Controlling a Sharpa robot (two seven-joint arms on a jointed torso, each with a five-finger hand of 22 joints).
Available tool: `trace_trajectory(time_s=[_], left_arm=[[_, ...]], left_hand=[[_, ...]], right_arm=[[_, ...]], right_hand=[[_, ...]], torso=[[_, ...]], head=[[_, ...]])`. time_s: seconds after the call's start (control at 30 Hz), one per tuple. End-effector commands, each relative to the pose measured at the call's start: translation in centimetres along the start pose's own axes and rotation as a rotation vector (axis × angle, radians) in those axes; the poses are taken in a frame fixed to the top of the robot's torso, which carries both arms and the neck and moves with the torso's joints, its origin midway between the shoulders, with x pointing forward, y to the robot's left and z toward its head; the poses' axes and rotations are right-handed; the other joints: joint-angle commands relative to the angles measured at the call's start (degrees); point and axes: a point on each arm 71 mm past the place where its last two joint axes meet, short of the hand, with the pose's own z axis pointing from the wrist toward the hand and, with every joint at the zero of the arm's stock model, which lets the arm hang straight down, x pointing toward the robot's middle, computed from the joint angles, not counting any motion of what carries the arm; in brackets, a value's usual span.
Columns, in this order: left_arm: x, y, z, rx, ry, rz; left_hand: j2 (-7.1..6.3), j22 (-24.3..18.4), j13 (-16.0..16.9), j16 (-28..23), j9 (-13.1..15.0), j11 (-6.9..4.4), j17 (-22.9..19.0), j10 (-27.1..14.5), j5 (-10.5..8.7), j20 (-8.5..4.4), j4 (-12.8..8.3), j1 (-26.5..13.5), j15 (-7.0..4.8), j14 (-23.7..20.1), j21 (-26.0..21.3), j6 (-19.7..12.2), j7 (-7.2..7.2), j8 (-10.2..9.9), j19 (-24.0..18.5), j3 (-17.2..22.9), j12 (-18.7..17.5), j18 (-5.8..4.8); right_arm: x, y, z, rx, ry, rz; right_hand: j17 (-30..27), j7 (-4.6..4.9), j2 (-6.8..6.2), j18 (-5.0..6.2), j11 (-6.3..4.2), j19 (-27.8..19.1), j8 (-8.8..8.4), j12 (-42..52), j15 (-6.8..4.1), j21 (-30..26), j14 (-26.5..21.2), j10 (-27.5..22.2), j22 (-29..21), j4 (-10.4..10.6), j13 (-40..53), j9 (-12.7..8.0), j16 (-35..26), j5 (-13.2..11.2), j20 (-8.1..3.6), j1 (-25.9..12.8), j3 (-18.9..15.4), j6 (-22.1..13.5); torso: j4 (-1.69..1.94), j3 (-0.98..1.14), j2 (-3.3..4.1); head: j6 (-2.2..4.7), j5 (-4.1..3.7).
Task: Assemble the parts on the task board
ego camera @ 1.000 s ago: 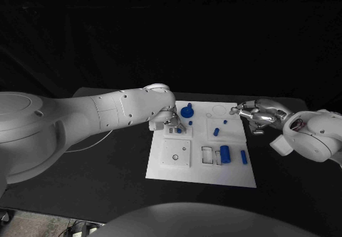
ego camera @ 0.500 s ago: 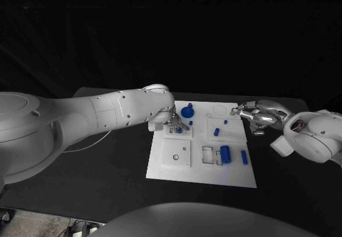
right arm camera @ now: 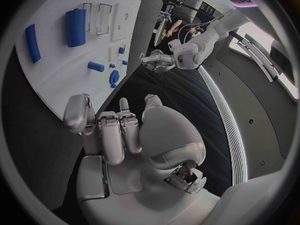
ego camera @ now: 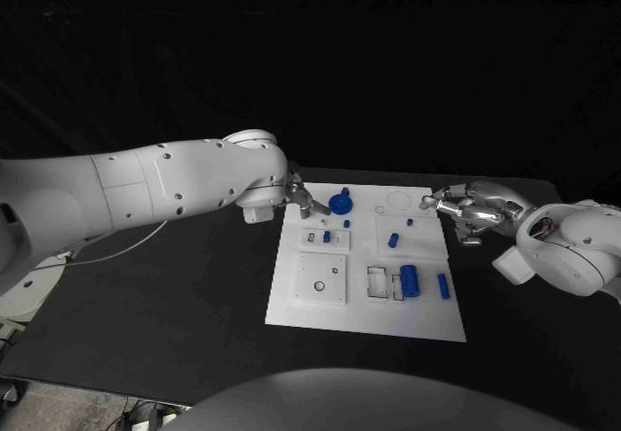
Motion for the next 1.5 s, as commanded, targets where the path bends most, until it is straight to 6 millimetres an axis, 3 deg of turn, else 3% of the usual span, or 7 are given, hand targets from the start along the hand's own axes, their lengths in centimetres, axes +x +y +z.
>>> trace_trajectory(time_s=[0.03, 0.2, 0.3, 0.6, 0.83, 1.5], left_arm=[[-2.0, 0.3, -1.0, -0.044, -0.122, -0.037], [-3.8, 0.7, -1.0, -0.07, -0.146, -0.037], [-4.2, 0.9, -0.3, -0.107, -0.123, -0.03], [-3.6, 1.8, 3.3, -0.204, -0.048, -0.033], [-2.0, 1.2, 5.6, -0.184, -0.035, -0.033], [-0.4, 0.9, 7.5, -0.157, -0.006, -0.018]], left_hand=[[1.21, 13.02, 14.99, 0.14, 1.07, -0.53, 15.08, 5.91, 3.26, -0.41, -0.01, 1.35, -0.44, 5.91, 0.47, -0.16, -0.5, 1.28, 4.76, -0.43, 0.14, -0.27], [2.95, 13.45, 14.99, 0.14, 1.93, -0.79, 15.08, 5.91, 9.99, -0.59, -0.05, 3.96, -0.63, 5.91, 0.79, -0.78, -0.74, 2.35, 4.99, -0.4, 0.14, -0.38], [3.37, 13.47, 14.99, 0.14, 1.95, -0.8, 15.08, 5.91, 11.04, -0.61, -0.05, 4.48, -0.65, 5.91, 0.8, -1.01, -0.74, 2.4, 4.99, -0.32, 0.14, -0.39], [4.12, 13.62, 14.99, 0.14, 1.97, -0.78, 15.08, 5.91, 11.4, -0.59, -0.11, 5.33, -0.61, 5.91, 0.92, -0.91, -0.77, 2.62, 5.06, -0.13, 0.14, -0.43], [4.27, 13.77, 14.99, 0.14, 1.93, -0.78, 15.08, 5.91, 12.16, -0.56, -0.21, 6.49, -0.59, 5.91, 1.03, -1.06, -0.78, 2.68, 5.14, 0.02, 0.14, -0.47], [4.27, 13.54, 14.99, 0.14, 1.8, -0.65, 15.08, 5.91, 12.23, -0.49, -0.15, 6.99, -0.47, 5.91, 0.82, -1.32, -0.63, 2.54, 4.97, -0.05, 0.14, -0.39]], right_arm=[[0.1, 0.0, 0.0, -0.01, 0.004, -0.007], [0.3, 0.0, 0.1, -0.011, 0.012, -0.006], [0.3, 0.1, 0.1, -0.012, 0.016, -0.005], [0.4, 0.1, 0.0, -0.011, 0.022, -0.002], [0.5, 0.1, -0.1, -0.013, 0.028, 0.0], [0.7, 0.2, 0.1, -0.013, 0.035, -0.001]], right_hand=[[12.48, -0.05, -0.09, 1.02, -0.14, -0.38, 0.2, -0.33, 0.21, -0.37, 2.96, 2.25, 7.89, 0.16, 2.34, -0.06, -0.19, -0.33, 0.02, -0.6, 0.18, -0.33], [12.48, -0.1, 0.05, 1.01, -0.16, -0.3, 0.24, -0.33, 0.23, -0.35, 2.97, 2.23, 7.92, 0.07, 2.32, -0.07, -0.17, 0.58, 0.05, -1.01, 0.31, -0.44], [12.5, -0.11, 0.04, 1.01, -0.18, -0.27, 0.26, -0.3, 0.23, -0.34, 2.99, 2.3, 7.93, 0.05, 2.37, -0.07, -0.15, 0.97, 0.05, -1.08, 0.39, -0.47], [12.4, -0.11, 0.09, 1.04, -0.18, -0.38, 0.28, -0.33, 0.23, -0.48, 2.89, 2.22, 7.89, 0.1, 2.31, -0.07, -0.21, 1.25, 0.06, -1.21, 0.44, -0.48], [12.4, -0.14, 0.13, 1.05, -0.19, -0.44, 0.29, -0.32, 0.22, -0.57, 2.89, 2.23, 7.88, 0.06, 2.32, -0.1, -0.21, 2.04, 0.08, -1.39, 0.63, -0.56], [12.42, -0.15, 0.0, 1.04, -0.21, -0.4, 0.3, -0.32, 0.22, -0.56, 2.9, 2.23, 7.9, -0.02, 2.32, -0.12, -0.19, 2.74, 0.08, -1.29, 0.88, -0.63]], torso=[[-0.02, 0.02, -0.04], [-0.14, -0.03, 0.09], [-0.17, -0.07, 0.23], [-0.22, -0.11, 0.29], [-0.12, -0.13, 0.23], [-0.1, -0.05, 0.17]], head=[[0.0, 0.01], [0.0, 0.15], [0.0, 0.04], [0.0, -0.21], [0.0, -0.41], [0.0, -0.19]])
